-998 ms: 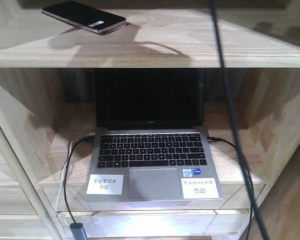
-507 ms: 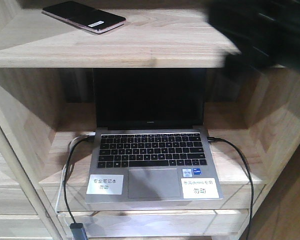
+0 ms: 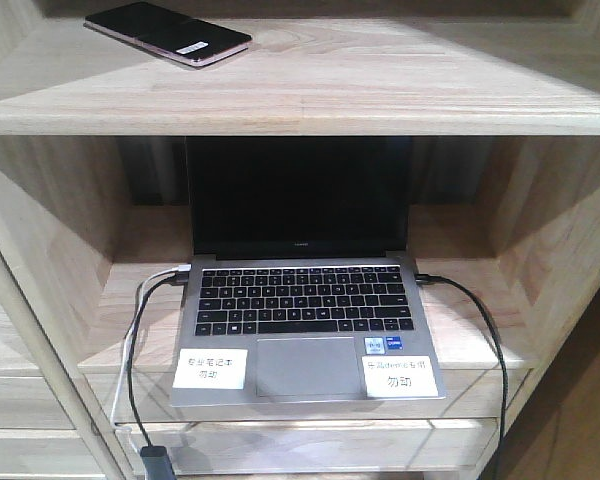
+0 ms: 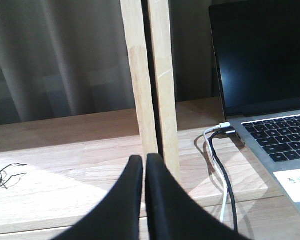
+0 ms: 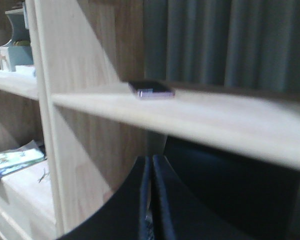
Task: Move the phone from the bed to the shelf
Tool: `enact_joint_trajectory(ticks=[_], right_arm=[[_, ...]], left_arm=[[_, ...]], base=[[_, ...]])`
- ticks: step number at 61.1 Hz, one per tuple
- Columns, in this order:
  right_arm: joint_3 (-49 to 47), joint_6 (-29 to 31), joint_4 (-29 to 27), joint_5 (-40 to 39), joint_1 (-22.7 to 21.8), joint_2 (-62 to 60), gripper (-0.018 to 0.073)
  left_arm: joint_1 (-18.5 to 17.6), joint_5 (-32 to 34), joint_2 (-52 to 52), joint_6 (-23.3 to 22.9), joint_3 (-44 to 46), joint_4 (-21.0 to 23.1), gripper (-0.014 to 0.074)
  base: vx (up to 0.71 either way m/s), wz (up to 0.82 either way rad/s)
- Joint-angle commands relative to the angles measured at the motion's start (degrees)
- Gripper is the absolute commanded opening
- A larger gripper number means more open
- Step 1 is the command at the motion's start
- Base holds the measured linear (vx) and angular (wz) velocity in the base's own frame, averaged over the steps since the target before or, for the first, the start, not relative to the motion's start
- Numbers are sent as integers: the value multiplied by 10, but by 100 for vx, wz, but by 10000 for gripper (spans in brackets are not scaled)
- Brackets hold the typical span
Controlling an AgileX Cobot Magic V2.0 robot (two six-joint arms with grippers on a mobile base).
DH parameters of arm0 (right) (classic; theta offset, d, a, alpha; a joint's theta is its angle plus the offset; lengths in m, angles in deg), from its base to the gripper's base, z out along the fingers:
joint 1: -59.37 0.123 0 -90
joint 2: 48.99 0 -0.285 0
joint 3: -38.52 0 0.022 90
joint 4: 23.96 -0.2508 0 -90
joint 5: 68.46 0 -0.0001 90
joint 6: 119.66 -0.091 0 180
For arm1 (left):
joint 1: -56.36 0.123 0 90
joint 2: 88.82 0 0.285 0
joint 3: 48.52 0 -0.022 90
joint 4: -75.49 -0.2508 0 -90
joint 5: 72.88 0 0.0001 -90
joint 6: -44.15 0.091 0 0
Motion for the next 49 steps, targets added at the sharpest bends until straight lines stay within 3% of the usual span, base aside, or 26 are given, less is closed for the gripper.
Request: enact_joint_trajectory(ticks=[1, 49], right_arm=[[21, -2, -6, -35, -2, -32, -6], [49, -1, -6, -38, -2, -60, -6]], left_arm=[[-2, 41, 2, -3, 13, 5, 1], [-2, 41, 2, -3, 13, 5, 1]], base=[[0, 0], [0, 0]])
